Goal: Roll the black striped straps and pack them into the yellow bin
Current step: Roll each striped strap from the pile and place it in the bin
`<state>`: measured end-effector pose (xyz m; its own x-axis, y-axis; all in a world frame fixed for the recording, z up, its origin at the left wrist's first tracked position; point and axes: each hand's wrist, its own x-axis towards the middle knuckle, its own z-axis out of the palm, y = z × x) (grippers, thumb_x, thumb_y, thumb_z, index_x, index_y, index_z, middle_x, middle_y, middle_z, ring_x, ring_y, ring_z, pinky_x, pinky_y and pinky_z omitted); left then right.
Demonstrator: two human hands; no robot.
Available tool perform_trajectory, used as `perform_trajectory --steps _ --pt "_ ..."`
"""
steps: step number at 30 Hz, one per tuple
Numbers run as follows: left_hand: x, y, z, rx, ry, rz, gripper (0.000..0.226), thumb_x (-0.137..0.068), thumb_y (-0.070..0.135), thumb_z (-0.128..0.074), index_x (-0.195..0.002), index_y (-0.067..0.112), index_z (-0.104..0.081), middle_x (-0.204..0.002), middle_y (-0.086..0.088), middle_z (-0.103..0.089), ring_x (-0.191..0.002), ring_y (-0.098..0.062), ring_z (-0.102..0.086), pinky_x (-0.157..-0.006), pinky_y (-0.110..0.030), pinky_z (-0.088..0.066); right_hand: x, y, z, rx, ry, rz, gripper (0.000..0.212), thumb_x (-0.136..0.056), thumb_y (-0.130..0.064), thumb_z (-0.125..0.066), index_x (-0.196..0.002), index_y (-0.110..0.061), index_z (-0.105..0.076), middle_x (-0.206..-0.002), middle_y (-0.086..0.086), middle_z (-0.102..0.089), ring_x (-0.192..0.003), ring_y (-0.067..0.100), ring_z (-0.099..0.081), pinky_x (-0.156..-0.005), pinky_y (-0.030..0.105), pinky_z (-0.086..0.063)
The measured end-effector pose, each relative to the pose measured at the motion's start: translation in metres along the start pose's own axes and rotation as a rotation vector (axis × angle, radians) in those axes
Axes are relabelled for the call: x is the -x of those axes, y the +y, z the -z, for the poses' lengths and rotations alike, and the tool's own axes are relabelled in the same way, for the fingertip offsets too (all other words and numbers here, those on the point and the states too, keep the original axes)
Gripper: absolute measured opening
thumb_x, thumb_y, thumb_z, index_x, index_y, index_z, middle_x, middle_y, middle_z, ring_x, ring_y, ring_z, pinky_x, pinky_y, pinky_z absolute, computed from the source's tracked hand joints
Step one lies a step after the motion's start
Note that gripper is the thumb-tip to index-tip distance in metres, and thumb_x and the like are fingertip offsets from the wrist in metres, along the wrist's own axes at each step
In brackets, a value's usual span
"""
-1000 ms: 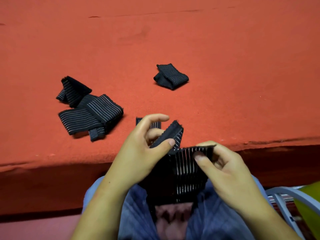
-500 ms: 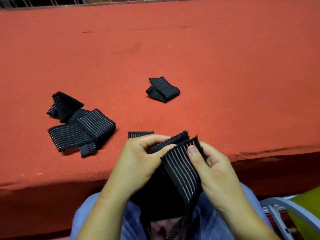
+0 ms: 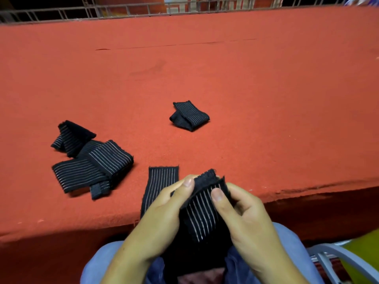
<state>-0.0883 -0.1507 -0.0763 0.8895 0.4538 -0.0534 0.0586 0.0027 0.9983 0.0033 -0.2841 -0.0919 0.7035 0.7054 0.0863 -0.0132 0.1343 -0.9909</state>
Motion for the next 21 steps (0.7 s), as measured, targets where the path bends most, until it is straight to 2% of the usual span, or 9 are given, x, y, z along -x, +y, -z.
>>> perform_trajectory --steps 2,5,8,11,14,17,21 --pt "-0.001 -0.002 0.001 -0.020 0.003 -0.030 0.031 -0.095 0.049 -0.050 -0.112 0.046 -0.075 -0.118 0.015 -0.076 -0.118 -0.002 -0.067 -0.111 -0.032 -0.043 0.000 0.000 0.000 0.013 -0.008 0.000 0.021 -0.097 -0.032 -0.061 -0.108 -0.032 -0.080 -0.103 0.002 -0.081 -0.098 0.012 -0.074 -0.085 0.024 -0.056" --pt "-0.002 0.000 0.001 -0.035 -0.065 -0.069 0.038 -0.099 0.035 -0.046 -0.120 0.031 -0.076 -0.124 0.012 -0.074 -0.124 -0.005 -0.064 -0.106 -0.021 -0.044 -0.001 0.000 0.000 0.025 -0.007 -0.013 0.021 -0.096 -0.034 -0.061 -0.107 -0.033 -0.080 -0.102 0.000 -0.081 -0.100 0.013 -0.075 -0.087 0.027 -0.057" --pt "-0.002 0.000 -0.002 -0.040 -0.114 -0.083 0.038 -0.101 0.029 -0.045 -0.125 0.031 -0.074 -0.128 0.011 -0.072 -0.129 -0.006 -0.061 -0.108 -0.018 -0.043 -0.002 0.002 0.000 0.029 0.021 -0.020 0.019 -0.096 -0.038 -0.064 -0.103 -0.033 -0.080 -0.100 0.002 -0.081 -0.097 0.014 -0.075 -0.086 0.031 -0.058" --pt "-0.002 -0.003 -0.003 -0.052 -0.115 -0.073 0.037 -0.102 0.033 -0.044 -0.128 0.036 -0.071 -0.130 0.012 -0.071 -0.131 -0.006 -0.060 -0.114 -0.027 -0.042 -0.002 0.005 -0.001 0.011 0.046 -0.029 0.022 -0.095 -0.041 -0.065 -0.103 -0.028 -0.081 -0.100 0.005 -0.080 -0.100 0.022 -0.076 -0.089 0.037 -0.058" --pt "0.000 -0.002 -0.006 -0.033 -0.109 -0.051 0.041 -0.104 0.048 -0.041 -0.126 0.035 -0.072 -0.129 0.012 -0.072 -0.129 -0.007 -0.061 -0.113 -0.034 -0.039 -0.002 0.007 -0.001 0.008 0.058 -0.038 0.020 -0.094 -0.039 -0.066 -0.101 -0.027 -0.081 -0.098 0.007 -0.080 -0.096 0.017 -0.074 -0.088 0.040 -0.056" --pt "0.001 -0.002 -0.008 0.001 -0.098 -0.035 0.045 -0.104 0.047 -0.036 -0.122 0.034 -0.075 -0.126 0.012 -0.073 -0.125 -0.006 -0.063 -0.110 -0.032 -0.042 -0.001 0.005 -0.001 -0.024 0.053 -0.052 0.019 -0.096 -0.036 -0.066 -0.102 -0.026 -0.081 -0.097 0.007 -0.080 -0.094 0.017 -0.074 -0.086 0.037 -0.057" --pt "0.002 -0.001 -0.010 -0.012 -0.083 -0.045 0.049 -0.104 0.043 -0.032 -0.126 0.027 -0.072 -0.126 0.011 -0.073 -0.125 -0.006 -0.064 -0.110 -0.029 -0.046 -0.001 0.005 -0.002 -0.033 0.058 -0.048 0.020 -0.097 -0.037 -0.066 -0.101 -0.024 -0.080 -0.096 0.008 -0.080 -0.092 0.020 -0.075 -0.083 0.035 -0.058"
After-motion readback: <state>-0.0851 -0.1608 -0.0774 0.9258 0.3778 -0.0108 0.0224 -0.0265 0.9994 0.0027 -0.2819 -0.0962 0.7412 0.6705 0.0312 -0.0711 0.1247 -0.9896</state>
